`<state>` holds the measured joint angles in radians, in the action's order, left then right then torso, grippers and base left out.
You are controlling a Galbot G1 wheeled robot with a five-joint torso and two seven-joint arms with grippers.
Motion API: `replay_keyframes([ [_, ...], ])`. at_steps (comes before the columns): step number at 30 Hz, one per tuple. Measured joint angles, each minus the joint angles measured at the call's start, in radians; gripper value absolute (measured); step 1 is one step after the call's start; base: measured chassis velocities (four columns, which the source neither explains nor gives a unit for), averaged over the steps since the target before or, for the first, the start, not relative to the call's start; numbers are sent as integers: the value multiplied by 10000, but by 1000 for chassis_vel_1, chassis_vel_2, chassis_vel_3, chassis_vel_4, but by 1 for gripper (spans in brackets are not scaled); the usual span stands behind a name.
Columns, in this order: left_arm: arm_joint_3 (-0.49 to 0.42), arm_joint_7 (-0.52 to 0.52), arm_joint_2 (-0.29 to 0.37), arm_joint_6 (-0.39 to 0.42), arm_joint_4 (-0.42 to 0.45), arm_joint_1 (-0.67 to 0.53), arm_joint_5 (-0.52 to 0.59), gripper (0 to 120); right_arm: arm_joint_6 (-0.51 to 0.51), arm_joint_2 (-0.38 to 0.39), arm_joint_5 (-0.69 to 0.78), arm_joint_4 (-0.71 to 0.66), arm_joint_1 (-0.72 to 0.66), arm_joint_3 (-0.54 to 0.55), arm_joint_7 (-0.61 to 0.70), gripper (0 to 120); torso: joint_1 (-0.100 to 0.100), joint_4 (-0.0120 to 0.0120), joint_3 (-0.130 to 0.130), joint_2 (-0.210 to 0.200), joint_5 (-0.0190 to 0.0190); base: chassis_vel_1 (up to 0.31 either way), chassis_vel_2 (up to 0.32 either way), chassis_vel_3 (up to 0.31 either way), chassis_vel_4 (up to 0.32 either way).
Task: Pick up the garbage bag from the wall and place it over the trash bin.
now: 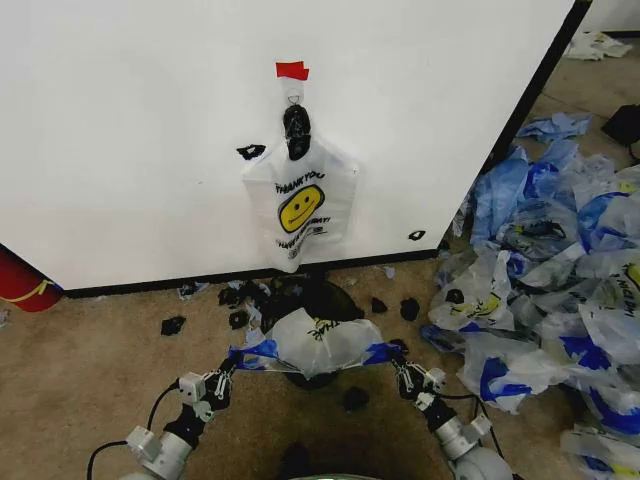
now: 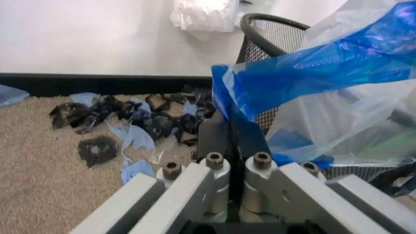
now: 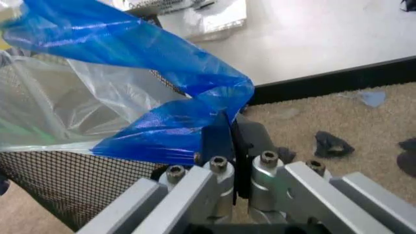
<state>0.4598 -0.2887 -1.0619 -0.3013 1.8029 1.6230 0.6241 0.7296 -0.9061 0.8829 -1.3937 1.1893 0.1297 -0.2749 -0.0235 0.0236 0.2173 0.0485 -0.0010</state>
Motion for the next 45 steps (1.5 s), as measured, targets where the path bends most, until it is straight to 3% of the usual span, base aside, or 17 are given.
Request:
replay_keyframes([
  [14,74,-9,46,-77,-46,42,-58,0,-5,-57,-97,61,-3,-54,12,0,0,0,0,0,0,0,0,0,0],
  [26,195,-24,49,-225,628,528,-162,0,1,37,-247,-381,323,-188,23,0,0,0,0,0,0,0,0,0,0],
  [33,277,-70,38,-262,912,726,-198,25,2,111,-308,-540,421,-262,20,1,0,0,0,0,0,0,0,0,0],
  [43,411,-96,20,-361,1204,1060,-290,61,10,131,-373,-627,573,-401,-66,39,0,0,0,0,0,0,0,0,0],
  [45,420,-97,14,-373,1239,1105,-313,67,19,137,-378,-652,624,-432,-79,43,0,-1,0,0,0,0,0,0,0],
])
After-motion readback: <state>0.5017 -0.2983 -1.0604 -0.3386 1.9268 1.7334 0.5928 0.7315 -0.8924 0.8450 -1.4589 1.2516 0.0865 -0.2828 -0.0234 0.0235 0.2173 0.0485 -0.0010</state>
